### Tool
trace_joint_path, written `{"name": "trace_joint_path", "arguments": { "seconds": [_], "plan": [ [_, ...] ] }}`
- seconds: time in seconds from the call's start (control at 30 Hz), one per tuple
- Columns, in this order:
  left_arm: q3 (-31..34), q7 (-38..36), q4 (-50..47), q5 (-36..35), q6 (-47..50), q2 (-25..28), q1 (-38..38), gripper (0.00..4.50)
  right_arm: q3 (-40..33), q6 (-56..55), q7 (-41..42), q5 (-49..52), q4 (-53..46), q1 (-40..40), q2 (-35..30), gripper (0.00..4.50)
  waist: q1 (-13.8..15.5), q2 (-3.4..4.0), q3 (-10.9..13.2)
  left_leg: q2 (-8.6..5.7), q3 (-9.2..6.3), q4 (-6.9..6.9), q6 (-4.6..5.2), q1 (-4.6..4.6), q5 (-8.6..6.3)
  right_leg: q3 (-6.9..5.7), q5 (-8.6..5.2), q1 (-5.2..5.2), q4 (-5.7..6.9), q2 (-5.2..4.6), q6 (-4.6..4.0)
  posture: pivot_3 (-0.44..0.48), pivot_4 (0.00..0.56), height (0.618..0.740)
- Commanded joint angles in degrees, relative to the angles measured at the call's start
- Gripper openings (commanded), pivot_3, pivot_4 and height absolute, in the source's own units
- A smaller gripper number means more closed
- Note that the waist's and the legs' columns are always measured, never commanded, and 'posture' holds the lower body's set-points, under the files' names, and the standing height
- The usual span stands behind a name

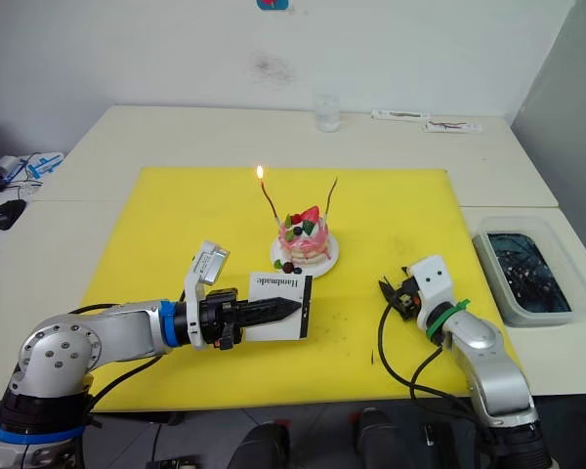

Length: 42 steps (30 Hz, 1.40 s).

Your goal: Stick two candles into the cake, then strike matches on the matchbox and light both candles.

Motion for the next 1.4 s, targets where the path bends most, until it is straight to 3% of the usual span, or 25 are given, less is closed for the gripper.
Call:
{"name": "trace_joint_path", "arguments": {
  "seconds": [0.03, 0.23, 0.27, 0.37, 0.53, 0.97, 1.4],
  "plan": [
    [1.23, -0.58, -0.86, -0.93, 0.00, 0.49, -0.68, 0.00, -0.33, -2.08, -0.15, 0.18, 0.28, 0.22, 0.63, 2.76, 0.00, 0.00, 0.00, 0.00, 0.00, 0.01, 0.00, 0.00, 0.00, 0.00, 0.00, 0.00, 0.00, 0.00, 0.01, 0.000, 0.150, 0.740],
    [1.25, -0.51, -0.80, -0.92, -0.01, 0.52, -0.77, 0.00, -0.32, -2.31, -0.52, 0.33, 1.57, 0.12, 1.27, 2.76, 0.00, 0.00, 0.00, 0.00, -0.01, 0.02, 0.00, 0.02, 0.00, 0.00, 0.01, 0.01, 0.02, 0.00, 0.02, 0.000, 0.150, 0.740],
    [1.25, -0.49, -0.79, -0.93, 0.00, 0.52, -0.78, 0.00, -0.34, -2.22, -0.68, 0.34, 1.67, 0.10, 1.39, 2.60, 0.00, 0.00, 0.00, 0.00, -0.01, 0.02, 0.00, 0.02, 0.00, 0.00, 0.01, 0.01, 0.01, 0.00, 0.02, 0.000, 0.150, 0.740],
    [1.21, -0.38, -0.78, -0.99, -0.01, 0.44, -0.83, 0.00, -0.08, -1.99, -0.77, -0.04, 1.88, -0.06, 1.29, 1.88, 0.01, 0.00, 0.00, 0.00, 0.00, 0.03, 0.00, 0.02, 0.00, 0.00, 0.01, 0.02, 0.01, 0.00, 0.02, 0.000, 0.150, 0.740],
    [1.14, -0.29, -0.72, -0.92, -0.03, 0.36, -0.85, 0.00, 0.40, -1.63, -0.60, -0.35, 1.69, -0.04, 1.16, 0.05, 0.00, 0.00, 0.00, 0.00, 0.00, 0.05, 0.00, 0.02, 0.00, 0.00, 0.02, 0.03, 0.01, 0.00, 0.03, 0.000, 0.150, 0.740],
    [1.05, 0.38, 0.06, -0.80, -0.42, -0.49, -1.09, 0.00, -0.28, 1.27, 3.24, 2.57, -4.75, -0.84, -2.21, 0.02, 0.05, 0.00, 0.00, 0.00, 0.00, 0.04, 0.00, 0.00, 0.00, 0.00, 0.01, 0.02, 0.01, 0.00, 0.02, 0.000, 0.150, 0.740],
    [-0.23, 1.70, 5.64, 3.38, -0.99, -5.95, -6.04, 0.00, 0.87, 10.10, 16.49, 13.00, -26.46, -6.24, -16.09, 0.02, 0.24, -0.01, 0.00, -0.02, -0.08, 0.05, 0.00, -0.02, 0.00, -0.06, 0.02, 0.03, 0.00, 0.00, 0.03, 0.000, 0.150, 0.740]
  ]
}}
